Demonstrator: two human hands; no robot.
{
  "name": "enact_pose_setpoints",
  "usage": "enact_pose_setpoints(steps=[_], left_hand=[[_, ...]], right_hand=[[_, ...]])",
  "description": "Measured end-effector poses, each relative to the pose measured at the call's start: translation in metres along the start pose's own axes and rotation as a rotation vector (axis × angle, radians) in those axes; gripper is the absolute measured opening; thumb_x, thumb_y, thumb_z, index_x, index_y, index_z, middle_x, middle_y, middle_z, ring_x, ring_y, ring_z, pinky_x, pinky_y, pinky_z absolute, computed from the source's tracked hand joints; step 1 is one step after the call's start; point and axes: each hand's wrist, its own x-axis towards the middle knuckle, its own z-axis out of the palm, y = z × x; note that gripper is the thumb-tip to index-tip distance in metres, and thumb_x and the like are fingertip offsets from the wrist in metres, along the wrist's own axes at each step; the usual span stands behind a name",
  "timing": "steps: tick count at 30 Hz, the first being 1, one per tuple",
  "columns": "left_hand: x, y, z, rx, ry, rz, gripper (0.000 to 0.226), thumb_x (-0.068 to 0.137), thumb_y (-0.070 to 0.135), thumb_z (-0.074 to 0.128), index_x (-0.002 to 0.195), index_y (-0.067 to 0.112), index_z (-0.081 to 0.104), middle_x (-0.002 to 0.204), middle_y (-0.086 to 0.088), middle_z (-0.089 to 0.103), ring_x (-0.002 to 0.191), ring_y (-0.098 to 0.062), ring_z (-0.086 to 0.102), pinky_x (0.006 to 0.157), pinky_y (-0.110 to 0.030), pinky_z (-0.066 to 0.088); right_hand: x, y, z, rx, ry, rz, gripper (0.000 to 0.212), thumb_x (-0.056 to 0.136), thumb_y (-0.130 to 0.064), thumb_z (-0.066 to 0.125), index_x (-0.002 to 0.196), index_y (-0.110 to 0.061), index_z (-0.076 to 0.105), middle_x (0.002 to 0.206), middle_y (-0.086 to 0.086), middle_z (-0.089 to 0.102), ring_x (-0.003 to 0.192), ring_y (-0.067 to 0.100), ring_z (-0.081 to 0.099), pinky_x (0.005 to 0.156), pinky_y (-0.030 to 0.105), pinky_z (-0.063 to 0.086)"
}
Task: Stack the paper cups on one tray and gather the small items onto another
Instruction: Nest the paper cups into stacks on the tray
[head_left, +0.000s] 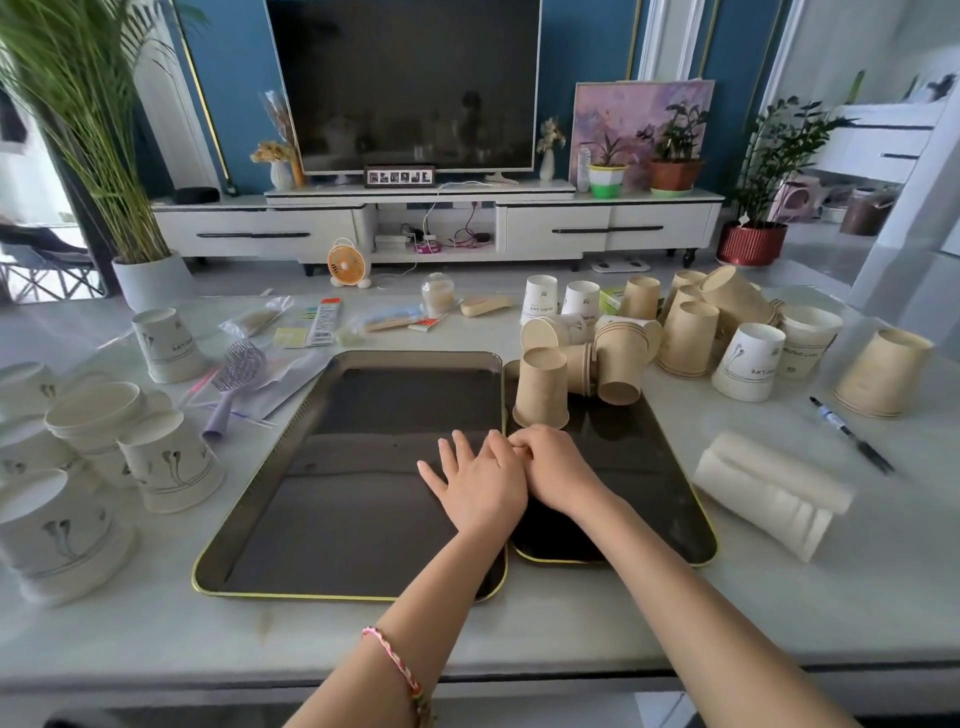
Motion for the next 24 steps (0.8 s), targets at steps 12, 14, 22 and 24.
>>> enact_pose_setpoints(steps=[12, 14, 22, 24], left_hand=[[-0.023, 0.034, 0.016, -0.102, 0.133, 0.518, 0.038, 0.097, 0.025, 0.035, 0.131, 0.016, 0.049, 0.152, -0.005, 0.030, 0.146, -0.021, 0.008, 0.119, -0.040, 0.009], [-0.033, 0.051, 0.026, -0.134, 0.018, 0.588, 0.040, 0.098, 0.024, 0.036, 0.135, 0.015, 0.045, 0.151, -0.005, 0.032, 0.145, -0.019, 0.011, 0.118, -0.034, 0.011], [-0.041, 0.062, 0.034, -0.107, -0.122, 0.594, 0.042, 0.097, 0.019, 0.038, 0.138, 0.013, 0.041, 0.151, -0.006, 0.032, 0.145, -0.020, 0.015, 0.117, -0.031, 0.014], [-0.037, 0.063, 0.027, -0.090, -0.079, 0.609, 0.041, 0.095, 0.016, 0.041, 0.136, 0.011, 0.044, 0.147, -0.006, 0.038, 0.143, -0.023, 0.020, 0.118, -0.033, 0.017]], right_hand=[[-0.089, 0.037, -0.149, -0.443, 0.035, 0.385, 0.087, 0.074, -0.051, 0.068, 0.145, -0.028, 0.023, 0.148, 0.007, 0.029, 0.137, 0.028, 0.027, 0.109, 0.040, 0.030], [-0.094, 0.059, -0.150, -0.334, -0.042, 0.503, 0.093, 0.072, -0.055, 0.069, 0.145, -0.026, 0.020, 0.147, 0.010, 0.030, 0.135, 0.029, 0.033, 0.108, 0.041, 0.033], [-0.088, 0.104, -0.146, -0.337, 0.012, 0.546, 0.088, 0.066, -0.039, 0.077, 0.139, -0.022, 0.030, 0.136, 0.009, 0.043, 0.125, 0.030, 0.044, 0.101, 0.042, 0.040], [-0.083, 0.106, -0.143, -0.404, 0.081, 0.517, 0.082, 0.068, -0.039, 0.075, 0.136, -0.022, 0.033, 0.135, 0.007, 0.045, 0.125, 0.029, 0.044, 0.099, 0.039, 0.039]])
